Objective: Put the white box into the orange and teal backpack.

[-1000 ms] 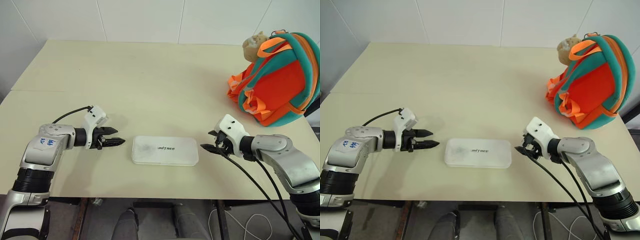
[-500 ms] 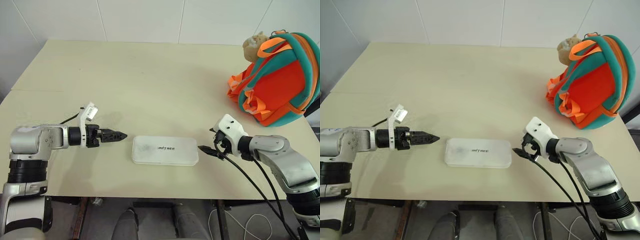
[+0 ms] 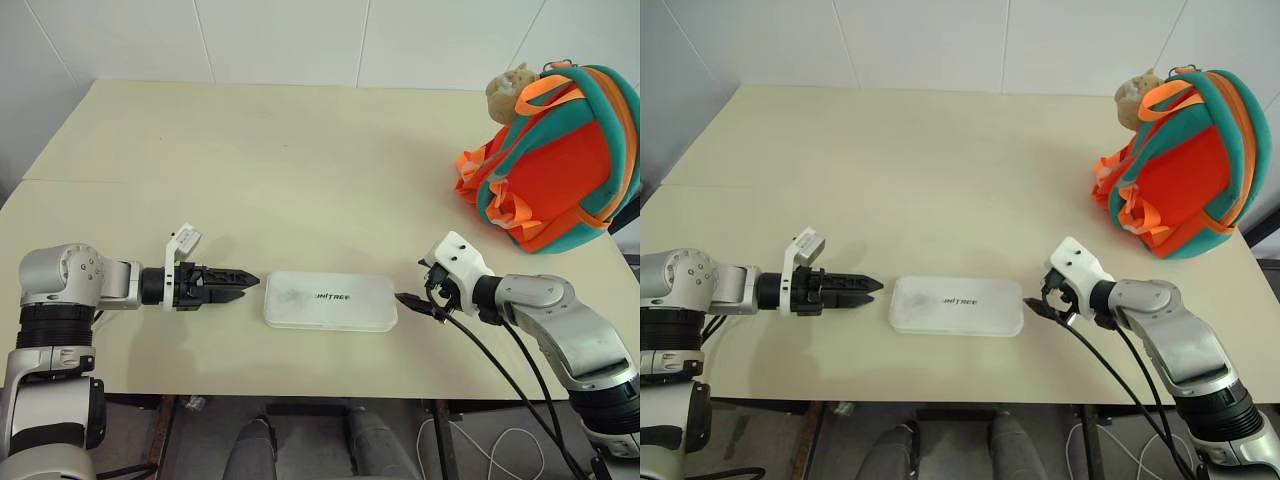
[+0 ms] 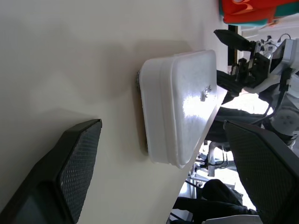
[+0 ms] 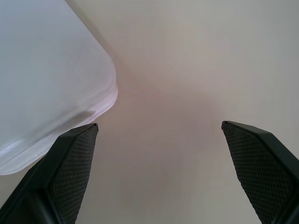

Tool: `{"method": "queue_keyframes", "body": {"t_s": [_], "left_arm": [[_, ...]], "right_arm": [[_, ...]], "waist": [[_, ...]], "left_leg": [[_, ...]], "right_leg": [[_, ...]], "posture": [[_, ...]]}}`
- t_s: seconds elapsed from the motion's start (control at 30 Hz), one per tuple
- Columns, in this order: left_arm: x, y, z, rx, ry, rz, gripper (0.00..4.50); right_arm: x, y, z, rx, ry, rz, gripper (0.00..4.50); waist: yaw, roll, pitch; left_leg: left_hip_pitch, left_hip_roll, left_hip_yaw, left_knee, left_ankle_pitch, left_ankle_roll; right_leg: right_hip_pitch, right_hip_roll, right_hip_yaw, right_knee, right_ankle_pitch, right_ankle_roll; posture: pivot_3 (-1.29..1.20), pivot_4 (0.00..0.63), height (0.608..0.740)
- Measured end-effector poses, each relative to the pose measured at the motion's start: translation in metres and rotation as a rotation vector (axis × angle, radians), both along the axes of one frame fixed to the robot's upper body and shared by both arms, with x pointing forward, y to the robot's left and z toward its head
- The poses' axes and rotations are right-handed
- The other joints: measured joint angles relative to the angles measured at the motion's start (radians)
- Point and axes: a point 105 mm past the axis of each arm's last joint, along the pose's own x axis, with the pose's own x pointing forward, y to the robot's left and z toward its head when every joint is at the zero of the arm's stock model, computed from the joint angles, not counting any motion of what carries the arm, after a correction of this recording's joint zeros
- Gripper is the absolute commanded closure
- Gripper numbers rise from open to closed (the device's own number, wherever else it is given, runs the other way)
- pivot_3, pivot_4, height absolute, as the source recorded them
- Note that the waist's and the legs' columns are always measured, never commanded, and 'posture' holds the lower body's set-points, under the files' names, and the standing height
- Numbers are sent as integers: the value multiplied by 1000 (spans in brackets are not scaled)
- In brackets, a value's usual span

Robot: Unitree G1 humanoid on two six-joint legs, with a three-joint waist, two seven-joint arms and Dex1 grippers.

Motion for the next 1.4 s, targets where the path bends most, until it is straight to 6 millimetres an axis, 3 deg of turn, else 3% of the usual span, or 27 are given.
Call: {"method": "queue_keyframes", "body": {"t_s": [0.33, 0.6, 0.7, 0.87, 1.0, 1.23, 1.4], "left_arm": [[1, -32, -6, -78, 20, -73, 22], [4, -45, -7, -110, 11, -69, 22], [6, -47, -9, -108, 9, -61, 612], [5, -48, -15, -80, 8, -50, 2196], [4, -49, 0, -140, -56, -72, 3076], [0, -46, 6, -97, -138, -123, 3167], [-2, -44, 6, -67, -159, -155, 3167]], "right_arm": [[-2, 8, -1, 18, 0, 7, 17], [-4, 14, -4, 29, 11, 12, 17], [-4, 15, -5, 28, 13, 15, 0], [-4, 16, -4, 28, 12, 16, 0], [-5, 12, -6, 23, 15, 3, 0], [4, 0, 1, 16, -30, -64, 0], [31, -27, 17, 25, -140, -237, 0]], "waist": [[5, 0, 0], [6, 0, 0], [10, 0, 0], [17, 0, 0], [20, 0, 0], [18, 0, 0], [14, -1, 0]], "left_leg": [[0, 0, 0, 0, 0, 0], [0, 0, 0, 1, 0, 0], [0, 0, 0, 1, 0, 0], [0, 0, 0, 1, 0, 0], [0, 0, 0, 1, 0, -1], [1, 0, 0, 1, 0, -1], [1, 0, 0, 1, 0, -1]], "right_leg": [[0, 0, 0, 0, 0, 0], [0, 0, 0, 0, 0, 0], [0, 0, 0, 0, 0, 0], [0, 0, 0, 0, 0, 0], [1, 0, 0, 0, 0, 0], [1, 0, 0, 0, 0, 0], [1, 0, 0, 0, 0, 0]], "posture": [[0, 150, 740], [0, 150, 740], [0, 150, 740], [0, 150, 740], [0, 150, 740], [0, 150, 740], [0, 150, 740]]}}
